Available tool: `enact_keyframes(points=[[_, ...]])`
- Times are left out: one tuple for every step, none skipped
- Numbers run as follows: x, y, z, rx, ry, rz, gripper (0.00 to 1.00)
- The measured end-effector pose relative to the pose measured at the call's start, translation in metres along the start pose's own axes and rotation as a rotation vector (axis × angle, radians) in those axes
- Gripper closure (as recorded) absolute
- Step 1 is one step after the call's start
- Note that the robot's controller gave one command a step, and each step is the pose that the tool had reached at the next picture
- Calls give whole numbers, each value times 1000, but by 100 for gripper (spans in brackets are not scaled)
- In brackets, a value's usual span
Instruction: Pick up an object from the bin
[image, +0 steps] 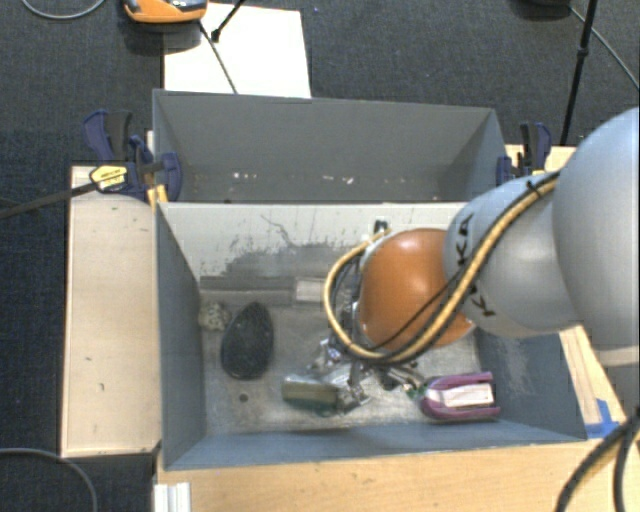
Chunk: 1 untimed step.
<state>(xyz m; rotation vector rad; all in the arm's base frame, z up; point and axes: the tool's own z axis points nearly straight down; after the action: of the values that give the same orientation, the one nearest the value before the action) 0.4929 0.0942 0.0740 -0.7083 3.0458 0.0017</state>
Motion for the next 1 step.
enact_keyframes(points=[[12, 5, -115, -3, 8, -375, 100]])
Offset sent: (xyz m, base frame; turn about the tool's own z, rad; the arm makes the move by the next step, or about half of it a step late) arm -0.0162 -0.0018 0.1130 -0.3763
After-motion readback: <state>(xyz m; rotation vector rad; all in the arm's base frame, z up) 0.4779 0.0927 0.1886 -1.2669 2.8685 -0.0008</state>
